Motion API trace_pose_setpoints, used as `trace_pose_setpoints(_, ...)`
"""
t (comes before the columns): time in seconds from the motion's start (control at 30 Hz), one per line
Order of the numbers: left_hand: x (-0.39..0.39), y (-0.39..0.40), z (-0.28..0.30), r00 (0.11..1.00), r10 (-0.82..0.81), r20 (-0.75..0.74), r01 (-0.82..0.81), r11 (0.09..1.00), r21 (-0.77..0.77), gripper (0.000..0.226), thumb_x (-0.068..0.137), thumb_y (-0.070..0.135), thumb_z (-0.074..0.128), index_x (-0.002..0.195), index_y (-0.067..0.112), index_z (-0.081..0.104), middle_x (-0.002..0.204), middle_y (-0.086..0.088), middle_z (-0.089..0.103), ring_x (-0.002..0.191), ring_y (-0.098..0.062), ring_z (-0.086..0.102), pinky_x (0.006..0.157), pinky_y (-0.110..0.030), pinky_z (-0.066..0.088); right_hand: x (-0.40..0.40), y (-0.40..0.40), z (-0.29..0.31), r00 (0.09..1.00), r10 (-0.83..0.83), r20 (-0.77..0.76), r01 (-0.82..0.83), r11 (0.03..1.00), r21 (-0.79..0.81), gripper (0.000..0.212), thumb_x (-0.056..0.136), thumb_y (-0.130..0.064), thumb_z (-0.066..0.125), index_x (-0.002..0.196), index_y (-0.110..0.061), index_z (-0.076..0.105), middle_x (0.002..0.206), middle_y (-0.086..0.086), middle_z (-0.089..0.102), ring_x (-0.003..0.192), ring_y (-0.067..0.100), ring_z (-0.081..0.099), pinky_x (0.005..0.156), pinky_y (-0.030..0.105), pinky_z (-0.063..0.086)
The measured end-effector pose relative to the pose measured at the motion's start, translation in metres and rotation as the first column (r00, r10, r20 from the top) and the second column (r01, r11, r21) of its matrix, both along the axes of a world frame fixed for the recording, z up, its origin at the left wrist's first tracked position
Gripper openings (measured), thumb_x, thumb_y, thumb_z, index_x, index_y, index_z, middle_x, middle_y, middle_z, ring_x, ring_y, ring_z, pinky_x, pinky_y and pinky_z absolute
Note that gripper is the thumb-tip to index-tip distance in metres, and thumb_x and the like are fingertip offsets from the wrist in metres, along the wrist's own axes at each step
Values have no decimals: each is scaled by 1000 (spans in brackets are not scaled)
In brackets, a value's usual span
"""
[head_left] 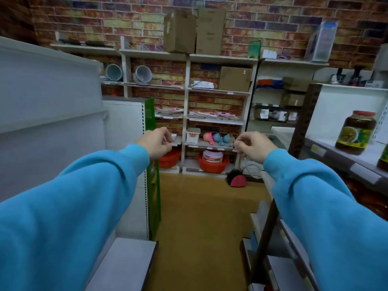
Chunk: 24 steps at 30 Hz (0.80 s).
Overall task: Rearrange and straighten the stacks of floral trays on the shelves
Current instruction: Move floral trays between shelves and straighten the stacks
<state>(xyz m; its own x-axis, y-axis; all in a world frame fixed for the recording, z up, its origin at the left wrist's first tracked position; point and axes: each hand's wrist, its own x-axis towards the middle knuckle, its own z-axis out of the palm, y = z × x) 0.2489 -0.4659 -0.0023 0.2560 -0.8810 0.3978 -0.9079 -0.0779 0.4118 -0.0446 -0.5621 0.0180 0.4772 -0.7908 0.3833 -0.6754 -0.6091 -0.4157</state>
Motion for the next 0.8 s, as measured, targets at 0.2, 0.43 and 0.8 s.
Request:
trace_pose_setpoints(0.2,41,-117,-22,998,48,-27,-48,999,8,24,87,29,63,103,30,45,87,3,63,81,-17,64,76,-41,57,45,-130,-27,1000,20,15,-20,999,47,18,94,-33,51,91,-22,64,77,-1,72,77,17,68,71,36,57)
trace_pose_setpoints(0.43,92,-288,-32,985,167,48,-169,984,51,32,84,32,61,104,21,39,100,-7,61,88,-29,62,82,-46,54,97,-328,-44,996,76,45,-79,993,86,13,94,-29,53,89,-23,63,78,0,73,73,17,70,66,34,57)
trace_pose_setpoints(0.8,177,-510,-31,968,250,-15,-248,965,83,32,84,28,62,103,18,39,99,-10,64,89,-32,63,81,-45,54,222,-564,-31,971,231,56,-237,963,129,15,95,-22,51,91,-18,64,82,4,72,77,20,69,55,23,50)
